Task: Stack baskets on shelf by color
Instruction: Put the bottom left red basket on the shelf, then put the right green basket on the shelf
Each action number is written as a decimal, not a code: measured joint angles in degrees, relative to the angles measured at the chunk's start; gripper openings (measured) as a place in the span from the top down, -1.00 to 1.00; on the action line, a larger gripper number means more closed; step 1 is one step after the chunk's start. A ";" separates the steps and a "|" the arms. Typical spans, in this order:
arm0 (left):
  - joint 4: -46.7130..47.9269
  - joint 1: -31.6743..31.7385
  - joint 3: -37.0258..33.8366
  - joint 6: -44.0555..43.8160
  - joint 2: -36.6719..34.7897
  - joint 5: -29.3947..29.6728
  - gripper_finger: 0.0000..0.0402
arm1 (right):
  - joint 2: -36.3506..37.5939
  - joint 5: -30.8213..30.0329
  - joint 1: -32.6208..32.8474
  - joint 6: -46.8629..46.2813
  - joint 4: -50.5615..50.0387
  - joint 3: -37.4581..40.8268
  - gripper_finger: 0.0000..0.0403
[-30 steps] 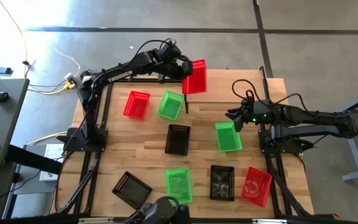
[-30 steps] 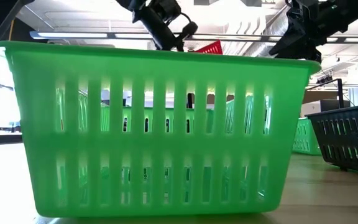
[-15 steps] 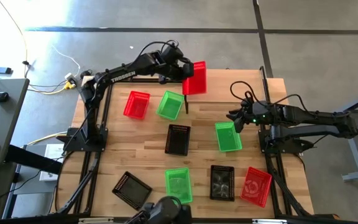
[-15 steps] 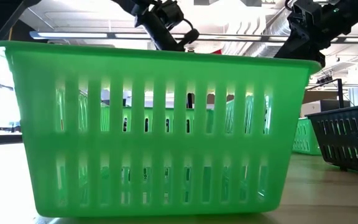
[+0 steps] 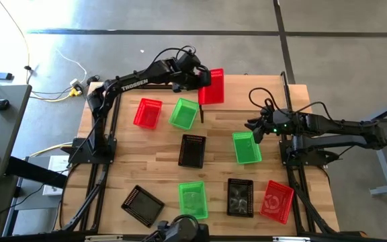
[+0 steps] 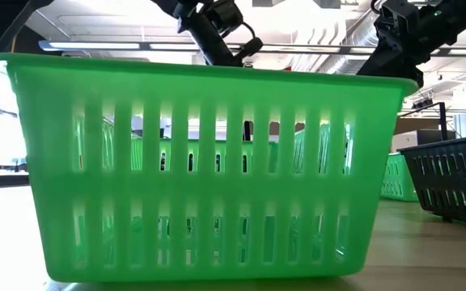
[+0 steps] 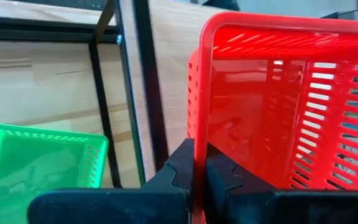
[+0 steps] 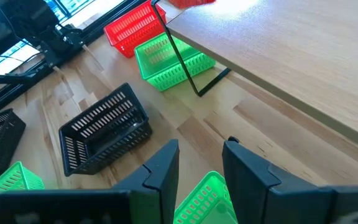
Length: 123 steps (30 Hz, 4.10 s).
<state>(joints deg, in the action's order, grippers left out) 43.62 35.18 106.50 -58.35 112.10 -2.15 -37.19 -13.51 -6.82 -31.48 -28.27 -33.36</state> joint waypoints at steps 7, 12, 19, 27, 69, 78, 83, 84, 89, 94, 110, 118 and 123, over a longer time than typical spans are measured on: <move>-0.17 -0.13 0.00 0.54 1.64 -0.37 1.00 | 0.00 -0.02 -0.01 -1.21 0.01 0.00 0.45; -0.29 -0.13 0.00 1.07 1.62 -0.19 1.00 | 0.00 -0.01 -0.01 -1.51 0.02 0.00 0.45; -0.62 -0.13 0.00 1.51 1.62 0.02 1.00 | 0.00 -0.02 0.00 -1.53 0.00 0.00 0.45; -0.58 -0.13 0.00 0.09 1.62 0.04 1.00 | 0.00 -0.03 0.01 -1.53 0.00 0.00 0.45; -2.78 2.28 -0.02 7.44 -0.55 1.11 0.70 | 0.00 0.21 0.01 -2.13 -0.28 0.00 0.45; -2.64 3.96 -0.02 19.71 -5.31 0.57 0.70 | 0.02 0.22 0.00 -2.30 -0.21 0.00 0.45; -0.45 4.13 -0.02 30.98 -8.65 -6.18 0.70 | 0.00 1.74 0.01 -4.66 1.51 0.00 0.45; 0.33 3.92 -0.02 32.93 -9.40 -6.74 0.70 | 0.00 2.30 0.01 -4.70 2.44 0.00 0.45; 6.15 2.43 -0.02 40.34 -13.22 -7.08 0.70 | 0.02 3.50 0.01 -4.72 8.76 0.00 0.45; 12.89 -0.22 -0.02 46.61 -16.85 -6.17 0.70 | 0.02 4.61 0.28 -6.10 13.48 0.00 0.45; 25.08 -7.13 -5.06 57.51 -21.52 -5.79 0.70 | -4.35 1.48 13.08 -10.97 26.10 0.00 0.45; 23.83 -7.17 -10.38 57.53 -22.49 -6.17 0.70 | -13.32 -0.01 19.06 -14.15 22.52 -6.81 0.45; 23.84 -7.59 -10.58 59.02 -22.49 -6.17 0.70 | -20.51 0.08 22.05 -15.20 10.56 -15.75 0.45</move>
<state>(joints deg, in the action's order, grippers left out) 67.46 27.59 95.92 0.67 89.60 -8.32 -57.70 -13.43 15.23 -46.69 -17.71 -49.11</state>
